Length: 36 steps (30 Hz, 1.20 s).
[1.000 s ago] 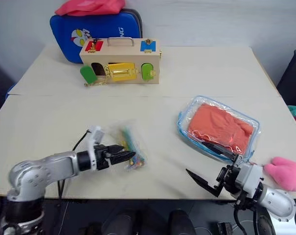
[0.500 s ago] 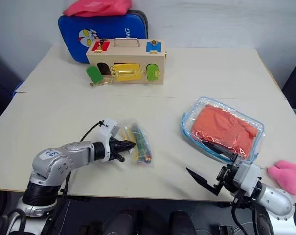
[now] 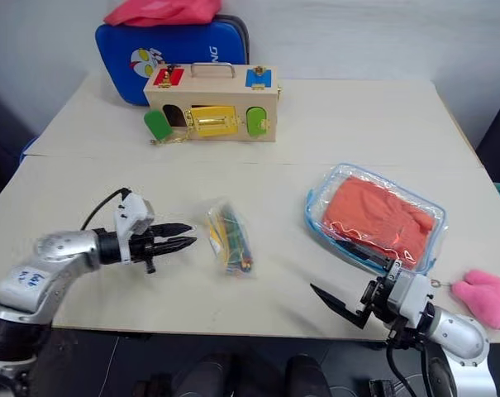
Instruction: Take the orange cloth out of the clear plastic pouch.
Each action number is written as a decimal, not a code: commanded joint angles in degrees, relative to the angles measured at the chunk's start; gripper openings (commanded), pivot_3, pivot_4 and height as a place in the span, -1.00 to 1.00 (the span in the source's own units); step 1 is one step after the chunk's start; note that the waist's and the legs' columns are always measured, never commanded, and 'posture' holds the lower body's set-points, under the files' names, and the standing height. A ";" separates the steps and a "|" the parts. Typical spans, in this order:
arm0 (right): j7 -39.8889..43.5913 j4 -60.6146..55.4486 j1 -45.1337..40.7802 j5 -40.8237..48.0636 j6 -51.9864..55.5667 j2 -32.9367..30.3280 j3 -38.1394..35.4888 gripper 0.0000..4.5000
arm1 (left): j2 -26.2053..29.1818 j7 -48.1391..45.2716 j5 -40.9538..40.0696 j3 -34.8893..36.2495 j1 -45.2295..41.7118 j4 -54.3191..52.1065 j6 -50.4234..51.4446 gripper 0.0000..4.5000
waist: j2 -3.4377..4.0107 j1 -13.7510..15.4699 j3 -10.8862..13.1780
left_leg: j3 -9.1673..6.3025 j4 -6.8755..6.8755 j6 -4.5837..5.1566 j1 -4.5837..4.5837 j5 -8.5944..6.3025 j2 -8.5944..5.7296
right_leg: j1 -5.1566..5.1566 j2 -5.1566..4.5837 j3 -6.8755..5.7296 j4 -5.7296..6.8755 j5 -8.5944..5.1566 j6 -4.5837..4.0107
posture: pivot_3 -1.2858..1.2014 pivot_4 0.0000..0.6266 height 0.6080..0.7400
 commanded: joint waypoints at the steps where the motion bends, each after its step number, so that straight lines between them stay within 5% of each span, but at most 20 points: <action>1: 0.70 -0.69 0.67 1.93 0.05 -1.31 -2.45 1.00 | -0.71 -8.80 6.44 -3.36 -5.68 7.38 -16.65 0.21 | 0.00 0.07 0.00 | -0.01 0.00 0.02 -0.01 0.00 -0.01 | 0.01 -0.02 -0.01 -0.03 0.00 0.00 | 0.03 -0.52 1.00; 3: 0.75 -0.79 1.33 2.03 -0.03 -1.59 -2.92 1.00 | -3.09 -14.77 9.42 -7.61 -10.65 13.53 -24.34 0.49 | 0.00 0.04 0.00 | 0.01 -0.02 0.05 -0.02 -0.01 -0.03 | 0.01 -0.02 -0.01 -0.05 0.01 0.01 | 0.03 -0.52 1.00; 15: -1.13 -2.73 4.31 1.24 -0.02 -1.08 -4.04 1.00 | -18.48 -24.80 25.29 -22.32 -31.60 45.51 -49.13 0.49 | -0.13 -0.36 0.07 | 0.30 0.02 0.19 -0.06 0.02 -0.02 | -0.16 0.18 -0.36 0.28 0.06 0.12 | 0.03 -0.52 1.00; 23: -2.75 -3.40 4.67 0.41 -0.33 -0.55 -3.39 1.00 | -22.22 -12.62 33.91 -22.56 -35.13 55.69 -55.89 -0.41 | -0.15 0.31 0.08 | 0.20 0.26 0.36 -0.01 0.09 -0.17 | 0.02 0.09 -0.37 0.23 0.13 0.26 | 0.03 -0.52 1.00; 28: -3.04 -3.16 4.17 0.13 -0.30 -0.43 -2.76 1.00 | -22.10 -12.16 28.81 -18.61 -30.59 50.76 -45.95 -0.99 | -0.14 -0.06 0.07 | 0.17 0.27 0.38 0.00 0.11 -0.19 | 0.02 0.03 -0.23 0.27 0.15 0.29 | 0.03 -0.52 1.00; 33: -3.02 -2.65 2.37 0.30 0.20 -0.38 -1.63 1.00 | -20.00 -5.33 22.87 -9.63 -24.29 40.83 -27.99 -0.99 | -0.14 -0.63 0.07 | 0.16 0.21 0.34 -0.02 0.12 -0.11 | -0.03 0.01 -0.20 0.28 0.15 0.29 | 0.03 -0.52 1.00; 36: -2.66 -2.51 0.70 0.73 0.73 -0.07 -0.45 1.00 | -17.88 7.36 21.83 -1.01 -20.78 36.22 -18.87 -0.99 | -0.15 -1.37 0.08 | 0.13 0.15 0.25 -0.02 0.12 0.01 | -0.10 0.05 -0.09 0.30 0.14 0.27 | 0.03 -0.52 1.00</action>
